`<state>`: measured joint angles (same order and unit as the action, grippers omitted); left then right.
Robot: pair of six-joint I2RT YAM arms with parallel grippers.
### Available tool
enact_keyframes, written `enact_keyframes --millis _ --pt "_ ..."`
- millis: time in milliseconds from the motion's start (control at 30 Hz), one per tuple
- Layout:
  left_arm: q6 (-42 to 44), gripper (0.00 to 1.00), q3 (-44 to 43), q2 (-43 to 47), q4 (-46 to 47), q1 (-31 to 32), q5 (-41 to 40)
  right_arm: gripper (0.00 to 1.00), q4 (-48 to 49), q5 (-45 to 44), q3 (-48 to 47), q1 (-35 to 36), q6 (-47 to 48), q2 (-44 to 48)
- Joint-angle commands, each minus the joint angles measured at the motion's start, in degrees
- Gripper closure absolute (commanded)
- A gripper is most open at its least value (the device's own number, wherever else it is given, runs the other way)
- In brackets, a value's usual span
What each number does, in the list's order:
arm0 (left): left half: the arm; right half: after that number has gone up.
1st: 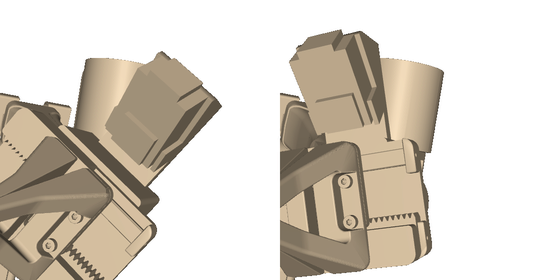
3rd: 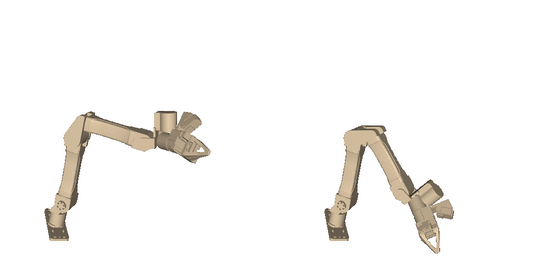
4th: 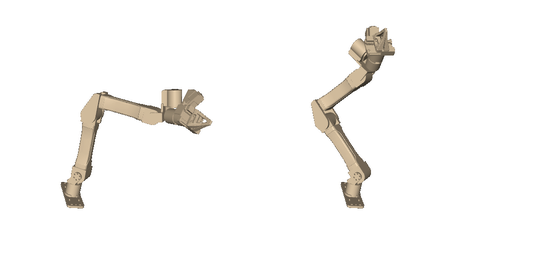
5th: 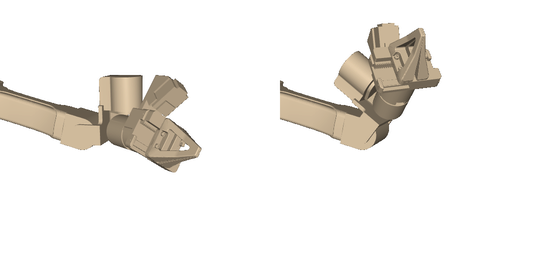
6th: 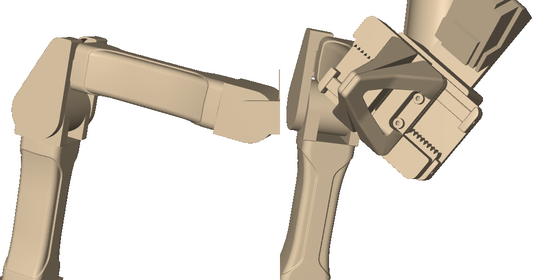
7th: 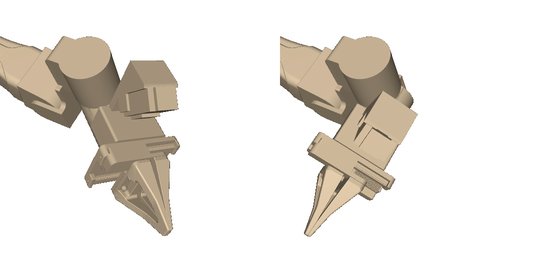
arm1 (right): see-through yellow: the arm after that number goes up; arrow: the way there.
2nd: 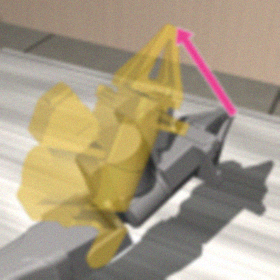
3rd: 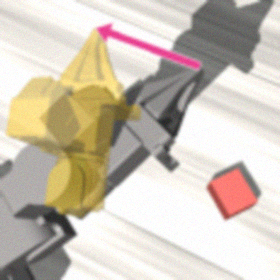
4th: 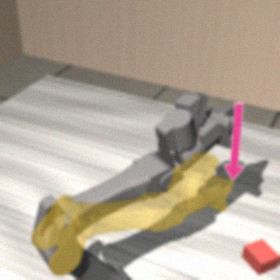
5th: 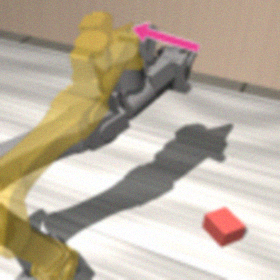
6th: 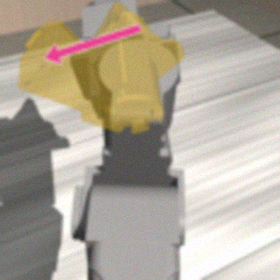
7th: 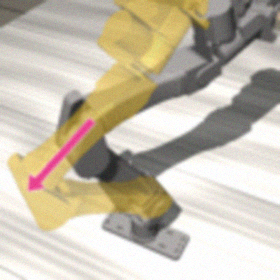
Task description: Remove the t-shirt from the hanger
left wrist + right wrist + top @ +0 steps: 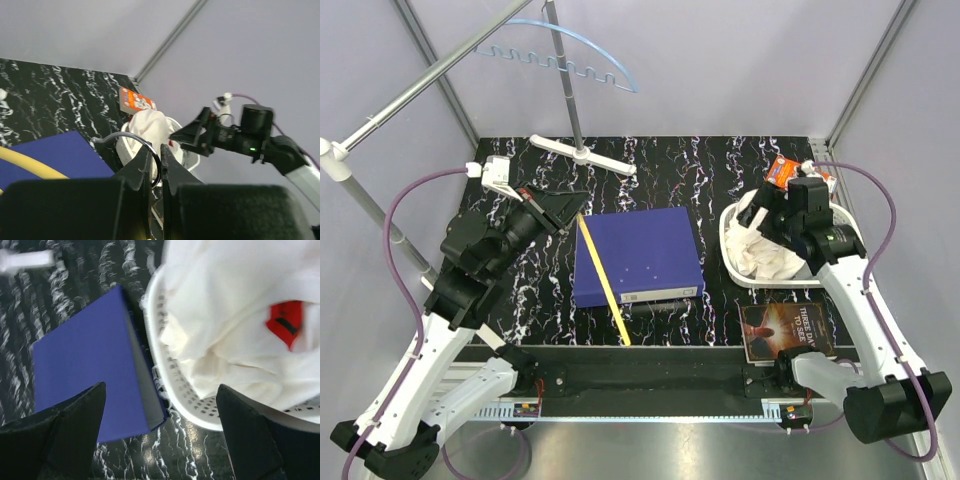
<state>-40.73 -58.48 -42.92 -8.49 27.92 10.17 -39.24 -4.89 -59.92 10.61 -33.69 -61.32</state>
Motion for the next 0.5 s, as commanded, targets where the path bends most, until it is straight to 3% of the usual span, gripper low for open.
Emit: enact_keyframes --millis 0,200,333,467 --pt "3.4 1.0 -1.3 0.5 -0.4 0.1 -6.1 0.02 -1.5 15.9 -7.7 6.2 11.8 1.3" --pt "7.1 1.0 -2.3 0.4 -5.0 0.2 -13.7 0.0 5.4 30.9 -14.3 21.4 11.1 0.1" --pt "7.4 1.0 -2.7 0.9 -7.9 0.1 -18.6 0.0 9.9 31.7 -18.4 36.6 11.5 -2.5" --pt "4.5 1.0 -2.4 2.0 -8.8 0.1 -22.3 0.0 10.2 25.6 -20.8 47.2 13.6 -8.3"
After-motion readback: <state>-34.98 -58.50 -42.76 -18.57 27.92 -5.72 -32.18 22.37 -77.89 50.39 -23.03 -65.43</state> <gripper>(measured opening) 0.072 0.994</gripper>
